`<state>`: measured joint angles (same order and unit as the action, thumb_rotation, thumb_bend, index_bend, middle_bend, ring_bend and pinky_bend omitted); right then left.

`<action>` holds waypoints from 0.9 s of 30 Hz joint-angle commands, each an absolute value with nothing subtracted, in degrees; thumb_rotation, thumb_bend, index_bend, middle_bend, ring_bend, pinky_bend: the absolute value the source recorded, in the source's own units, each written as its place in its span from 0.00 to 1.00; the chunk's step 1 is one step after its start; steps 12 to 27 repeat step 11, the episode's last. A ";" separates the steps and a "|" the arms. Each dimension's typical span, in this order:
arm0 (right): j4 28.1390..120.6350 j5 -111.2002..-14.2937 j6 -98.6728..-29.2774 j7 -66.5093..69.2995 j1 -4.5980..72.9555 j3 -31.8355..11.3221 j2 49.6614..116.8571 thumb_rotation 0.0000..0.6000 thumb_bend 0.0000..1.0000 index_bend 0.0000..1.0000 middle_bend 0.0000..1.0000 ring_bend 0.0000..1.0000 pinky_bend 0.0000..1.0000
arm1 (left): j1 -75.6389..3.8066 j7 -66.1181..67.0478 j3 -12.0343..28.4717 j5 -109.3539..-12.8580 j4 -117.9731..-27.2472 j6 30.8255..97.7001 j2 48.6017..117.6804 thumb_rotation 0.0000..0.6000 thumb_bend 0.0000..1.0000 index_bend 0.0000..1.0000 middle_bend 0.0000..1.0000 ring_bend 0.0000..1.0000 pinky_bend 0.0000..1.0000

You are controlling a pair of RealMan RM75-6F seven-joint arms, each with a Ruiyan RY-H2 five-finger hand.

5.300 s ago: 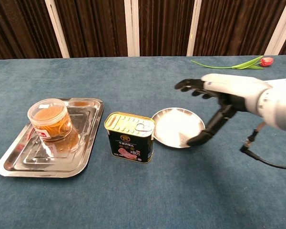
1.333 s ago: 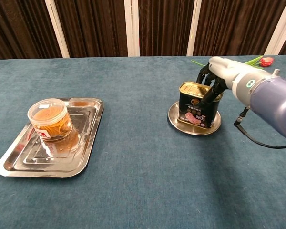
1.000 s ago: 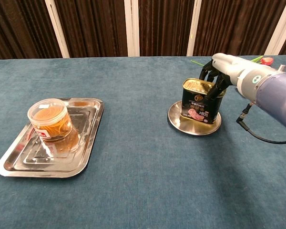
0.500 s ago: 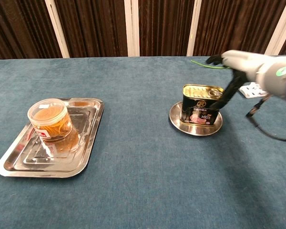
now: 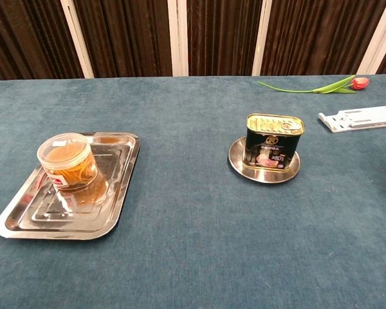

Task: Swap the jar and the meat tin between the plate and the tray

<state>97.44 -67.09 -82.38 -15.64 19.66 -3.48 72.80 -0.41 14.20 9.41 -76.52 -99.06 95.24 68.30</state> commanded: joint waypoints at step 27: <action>94.07 -77.37 -85.35 -14.30 12.94 2.20 70.82 1.00 0.04 0.02 0.00 0.00 0.00 | 1.14 19.36 7.17 -75.28 -101.18 95.02 67.83 1.00 0.15 0.21 0.00 0.00 0.00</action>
